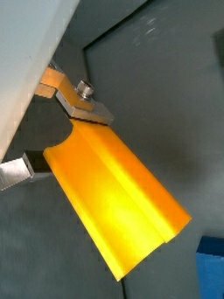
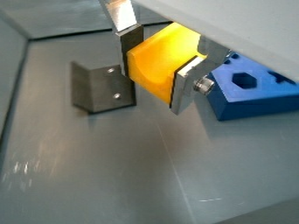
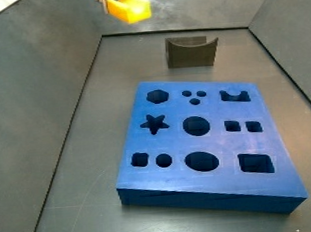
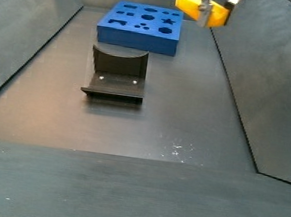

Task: Pick up the arch object. Move up. Place the arch object on the fixture. Regrasp the arch object. Move to above the board. Insert the arch object.
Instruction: Place the arch object on the fixture.

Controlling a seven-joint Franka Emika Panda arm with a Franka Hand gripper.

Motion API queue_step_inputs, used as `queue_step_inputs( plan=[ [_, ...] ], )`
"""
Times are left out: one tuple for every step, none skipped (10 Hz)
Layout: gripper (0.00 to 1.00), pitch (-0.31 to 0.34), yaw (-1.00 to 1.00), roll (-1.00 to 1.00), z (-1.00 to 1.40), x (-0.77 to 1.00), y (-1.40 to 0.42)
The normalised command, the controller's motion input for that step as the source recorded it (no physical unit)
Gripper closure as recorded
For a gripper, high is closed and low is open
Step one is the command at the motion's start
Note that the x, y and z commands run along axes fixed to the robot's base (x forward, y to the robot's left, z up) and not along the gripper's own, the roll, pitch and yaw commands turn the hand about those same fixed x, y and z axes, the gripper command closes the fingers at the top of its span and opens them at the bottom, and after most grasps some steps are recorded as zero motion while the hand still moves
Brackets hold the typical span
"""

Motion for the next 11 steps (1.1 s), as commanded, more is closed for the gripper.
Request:
queue_step_inputs(
  plan=[
    [1.0,-0.058,-1.0,-0.06,-0.15,1.0,0.07],
    [1.0,-0.058,-1.0,-0.07,-0.15,1.0,0.07],
    [1.0,-0.059,-1.0,-0.09,-0.13,1.0,0.06],
    [1.0,-0.062,-1.0,-0.1,-0.13,1.0,0.06],
    [1.0,-0.068,-1.0,-0.14,-0.12,1.0,0.06],
    [1.0,-0.054,-0.79,-0.16,-0.11,1.0,0.06],
    [1.0,-0.047,-0.56,-0.15,-0.11,1.0,0.06],
    [1.0,0.2,-0.11,-1.0,0.26,1.0,0.48],
    [1.0,0.212,-0.02,-1.0,0.29,1.0,0.49],
    [1.0,0.226,-0.02,-1.0,0.26,1.0,0.46],
    [1.0,0.217,-0.03,-1.0,0.19,1.0,0.39]
  ],
)
